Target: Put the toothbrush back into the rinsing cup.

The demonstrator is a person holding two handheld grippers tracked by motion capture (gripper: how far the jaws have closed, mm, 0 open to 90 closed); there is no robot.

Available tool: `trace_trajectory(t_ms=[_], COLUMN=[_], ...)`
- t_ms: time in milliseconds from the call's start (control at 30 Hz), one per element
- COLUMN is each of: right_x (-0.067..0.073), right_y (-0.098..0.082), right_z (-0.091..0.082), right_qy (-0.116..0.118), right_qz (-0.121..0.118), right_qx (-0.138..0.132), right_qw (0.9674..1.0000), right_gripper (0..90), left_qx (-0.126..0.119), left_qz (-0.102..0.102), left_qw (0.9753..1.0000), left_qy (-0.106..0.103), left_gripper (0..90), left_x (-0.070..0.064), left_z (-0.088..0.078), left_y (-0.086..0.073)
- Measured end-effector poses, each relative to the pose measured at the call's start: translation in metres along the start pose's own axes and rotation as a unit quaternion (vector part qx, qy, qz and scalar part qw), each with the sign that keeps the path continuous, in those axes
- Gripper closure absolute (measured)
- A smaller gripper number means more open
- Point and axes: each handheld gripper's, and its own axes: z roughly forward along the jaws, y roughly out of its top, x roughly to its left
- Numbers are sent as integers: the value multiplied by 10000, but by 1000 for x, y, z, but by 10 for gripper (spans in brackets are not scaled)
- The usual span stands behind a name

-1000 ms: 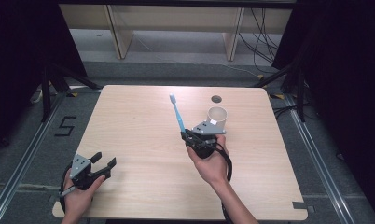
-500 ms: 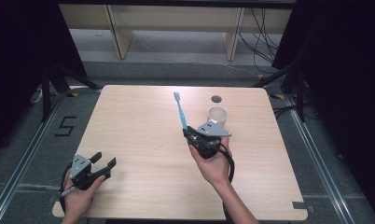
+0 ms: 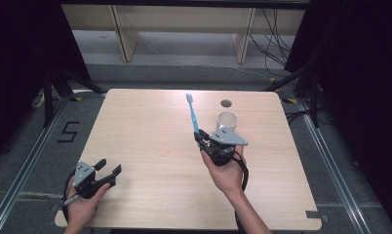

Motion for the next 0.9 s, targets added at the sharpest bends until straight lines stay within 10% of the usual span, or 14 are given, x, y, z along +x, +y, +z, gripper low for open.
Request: trace_trajectory(t_ms=[900], right_x=[-16], right_y=[3], right_z=[-16], right_qy=[-302], right_qz=[149], right_qx=[-274], right_qw=[9991], right_gripper=[793], left_qx=[14], left_qz=[10], left_qw=[10000], left_qy=[14], left_gripper=[327], left_x=[0], left_z=[0], left_y=[0])
